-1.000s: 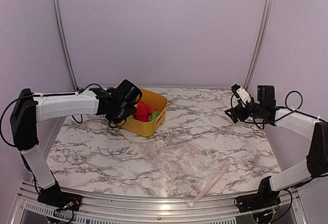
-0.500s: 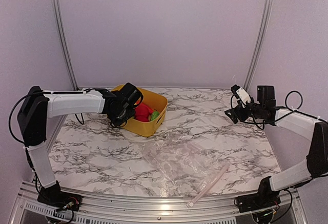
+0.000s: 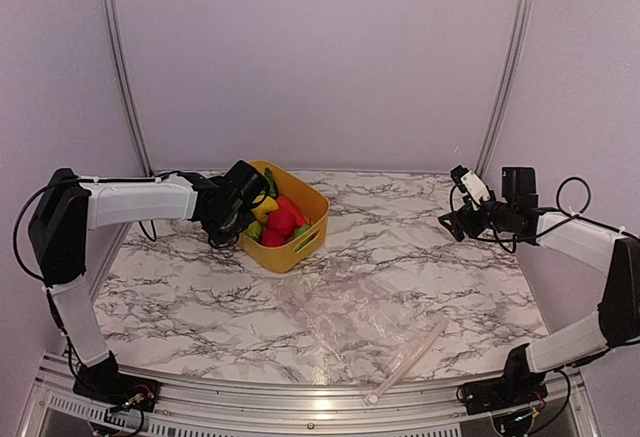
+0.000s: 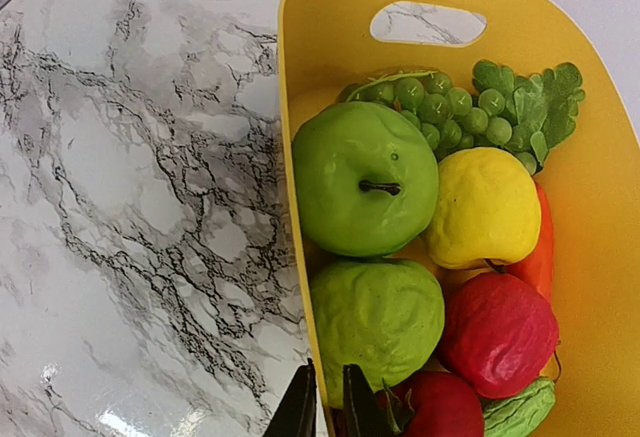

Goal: Place the food in the zip-top bag and seal the zipper
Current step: Adjust the bin at the corner of the board.

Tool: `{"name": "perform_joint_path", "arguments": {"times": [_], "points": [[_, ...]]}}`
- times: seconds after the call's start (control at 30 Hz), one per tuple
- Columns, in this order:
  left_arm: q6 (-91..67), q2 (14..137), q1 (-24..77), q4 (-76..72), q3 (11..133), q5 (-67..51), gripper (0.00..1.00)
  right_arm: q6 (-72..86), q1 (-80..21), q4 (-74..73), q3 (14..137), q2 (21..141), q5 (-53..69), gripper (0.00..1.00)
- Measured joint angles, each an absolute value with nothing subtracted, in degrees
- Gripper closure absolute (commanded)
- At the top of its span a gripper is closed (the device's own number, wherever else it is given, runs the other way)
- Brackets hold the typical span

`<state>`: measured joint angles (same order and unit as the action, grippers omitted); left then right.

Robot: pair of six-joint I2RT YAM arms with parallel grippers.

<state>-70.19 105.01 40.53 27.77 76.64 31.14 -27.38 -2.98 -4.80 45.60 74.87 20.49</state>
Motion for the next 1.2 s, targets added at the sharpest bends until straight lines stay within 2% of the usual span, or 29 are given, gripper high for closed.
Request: {"name": "perform_joint_path", "arguments": {"times": [0.27,0.57,0.83,1.0,1.2], "points": [[-63.3,102.1,38.4,28.5,74.4,32.2,1.0,-27.5,-3.0,-4.8,45.6,74.9,20.5,0.07],[-44.8,95.9,31.4,28.6,68.3,30.0,1.0,-27.8,-3.0,-5.1,45.6,74.9,20.6,0.07],[-30.4,92.5,30.5,26.9,65.0,28.3,1.0,-29.4,-3.0,-6.0,45.6,74.8,23.4,0.1],[-23.7,89.0,30.5,25.1,61.4,26.6,1.0,-34.1,-3.0,-12.3,46.5,72.3,30.3,0.22],[-17.1,84.5,30.5,23.8,57.7,25.2,1.0,-46.3,-5.0,-26.1,49.4,68.1,36.9,0.3]]}}
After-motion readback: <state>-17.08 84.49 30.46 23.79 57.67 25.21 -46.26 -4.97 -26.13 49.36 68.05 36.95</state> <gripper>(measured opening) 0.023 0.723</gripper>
